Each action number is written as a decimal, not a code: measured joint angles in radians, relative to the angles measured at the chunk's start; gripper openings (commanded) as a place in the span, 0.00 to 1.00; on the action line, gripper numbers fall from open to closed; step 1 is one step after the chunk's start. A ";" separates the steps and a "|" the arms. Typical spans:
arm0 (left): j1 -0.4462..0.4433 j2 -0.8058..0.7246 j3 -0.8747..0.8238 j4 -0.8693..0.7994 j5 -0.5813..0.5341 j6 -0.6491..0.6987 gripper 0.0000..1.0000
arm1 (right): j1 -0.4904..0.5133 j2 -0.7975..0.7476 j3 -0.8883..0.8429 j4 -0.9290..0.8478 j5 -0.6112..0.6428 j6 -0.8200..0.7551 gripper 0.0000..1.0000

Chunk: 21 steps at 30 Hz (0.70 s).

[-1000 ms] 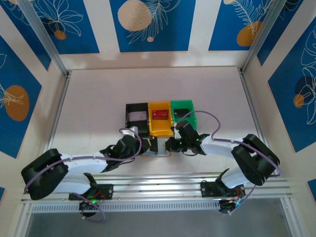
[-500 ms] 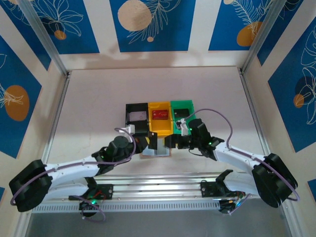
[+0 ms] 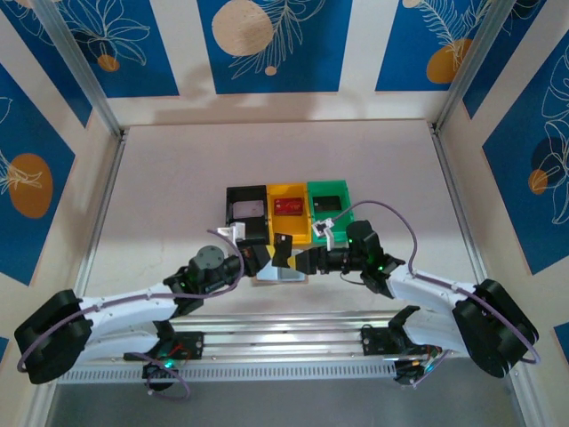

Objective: Take the credit cards out of the card holder

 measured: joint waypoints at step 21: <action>-0.029 0.066 0.000 0.127 0.038 0.000 0.00 | 0.025 -0.108 -0.029 0.055 0.035 -0.022 0.28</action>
